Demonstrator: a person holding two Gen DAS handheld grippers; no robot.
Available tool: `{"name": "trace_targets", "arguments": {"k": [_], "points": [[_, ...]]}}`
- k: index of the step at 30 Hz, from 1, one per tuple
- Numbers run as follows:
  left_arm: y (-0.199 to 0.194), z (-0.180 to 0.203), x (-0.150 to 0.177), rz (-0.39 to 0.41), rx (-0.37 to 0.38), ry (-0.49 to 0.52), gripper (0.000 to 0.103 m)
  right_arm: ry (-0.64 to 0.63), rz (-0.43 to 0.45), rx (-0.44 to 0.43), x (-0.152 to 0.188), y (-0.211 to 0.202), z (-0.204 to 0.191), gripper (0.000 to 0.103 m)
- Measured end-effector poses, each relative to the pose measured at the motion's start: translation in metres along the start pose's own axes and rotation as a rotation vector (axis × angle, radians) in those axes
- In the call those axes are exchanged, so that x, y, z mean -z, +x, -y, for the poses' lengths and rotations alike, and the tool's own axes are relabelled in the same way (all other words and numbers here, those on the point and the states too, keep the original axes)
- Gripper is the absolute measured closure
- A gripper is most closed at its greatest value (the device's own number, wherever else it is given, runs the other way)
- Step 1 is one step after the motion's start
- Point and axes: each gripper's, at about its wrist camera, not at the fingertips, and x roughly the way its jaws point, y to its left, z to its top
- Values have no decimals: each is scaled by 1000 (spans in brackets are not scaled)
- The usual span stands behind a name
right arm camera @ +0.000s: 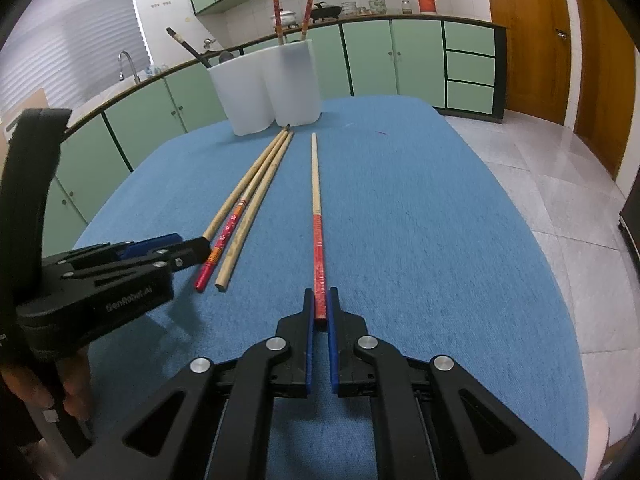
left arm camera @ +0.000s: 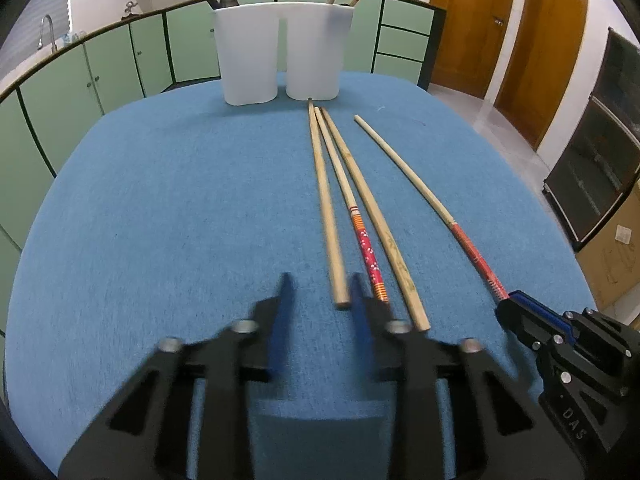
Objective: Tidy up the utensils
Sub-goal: 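Grasp a plain wooden chopstick with the left tool while the right tool grasps a red-patterned chopstick, then lift both chopsticks and carry them over the white holder with both tools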
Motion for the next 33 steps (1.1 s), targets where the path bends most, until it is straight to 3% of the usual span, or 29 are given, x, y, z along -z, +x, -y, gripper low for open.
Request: {"name": "trace_targets", "arguments": {"k": [10,18,27,33], "points": [[-6,-2,1,11,15,-13,97,3,-3,1,0,1,-2,97],[-70,-10,-15,167,-21,56,97,-19,82,2,-19,-32,-3,97],[-132,-15,-54,342,4,53,97,-38,241,-37,-70,-86,-5,97],[-151,-16,-73,398,15,46,97,-11,311,-57,-108,-108,-2,97]]}}
